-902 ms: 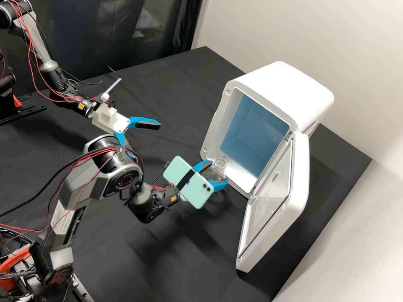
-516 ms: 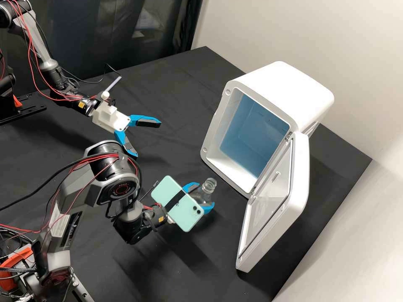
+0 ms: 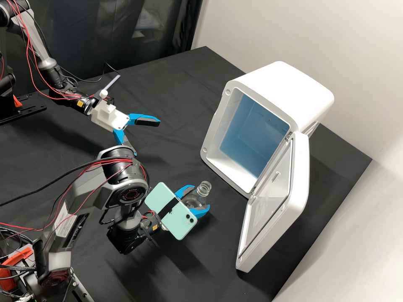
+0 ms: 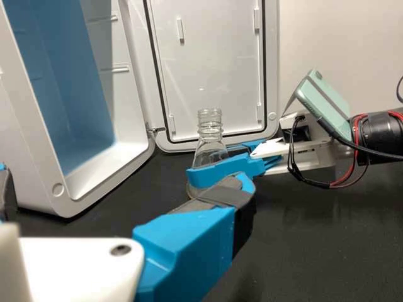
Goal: Take the flask out of the incubator
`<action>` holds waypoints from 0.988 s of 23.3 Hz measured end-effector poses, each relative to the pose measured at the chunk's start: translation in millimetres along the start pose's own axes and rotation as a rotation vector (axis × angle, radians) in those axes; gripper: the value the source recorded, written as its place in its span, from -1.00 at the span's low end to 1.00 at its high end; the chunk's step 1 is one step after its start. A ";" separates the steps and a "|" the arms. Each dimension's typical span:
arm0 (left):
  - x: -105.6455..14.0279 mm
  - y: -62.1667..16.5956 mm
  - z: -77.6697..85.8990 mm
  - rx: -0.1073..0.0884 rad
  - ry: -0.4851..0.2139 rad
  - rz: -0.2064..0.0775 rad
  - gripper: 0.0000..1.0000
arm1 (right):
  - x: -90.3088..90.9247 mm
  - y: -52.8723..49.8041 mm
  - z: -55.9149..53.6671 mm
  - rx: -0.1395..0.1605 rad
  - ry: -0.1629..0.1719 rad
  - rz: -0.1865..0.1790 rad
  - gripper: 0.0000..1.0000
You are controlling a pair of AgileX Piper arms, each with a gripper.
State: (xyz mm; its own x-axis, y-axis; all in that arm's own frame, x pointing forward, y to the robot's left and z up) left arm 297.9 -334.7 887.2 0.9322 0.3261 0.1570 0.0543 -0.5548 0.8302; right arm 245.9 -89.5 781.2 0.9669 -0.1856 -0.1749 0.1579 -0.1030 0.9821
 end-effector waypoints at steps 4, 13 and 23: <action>0.0 0.0 0.0 0.000 0.000 0.000 1.00 | 0.2 -0.8 0.9 -0.014 -0.003 -0.003 1.00; 0.0 0.0 0.0 0.000 0.000 0.000 1.00 | 0.1 -2.8 3.2 -0.014 -0.028 -0.024 1.00; 0.0 0.0 0.0 0.000 0.000 0.000 1.00 | -2.8 -7.0 6.3 -0.012 -0.059 -0.059 1.00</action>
State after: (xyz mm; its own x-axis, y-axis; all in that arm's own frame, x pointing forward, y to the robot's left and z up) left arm 297.9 -334.7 887.2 0.9322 0.3261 0.1570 0.0543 -0.5548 0.8302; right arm 240.8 -94.5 774.4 0.9426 -0.2367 -0.2356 0.2165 -0.1041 0.9707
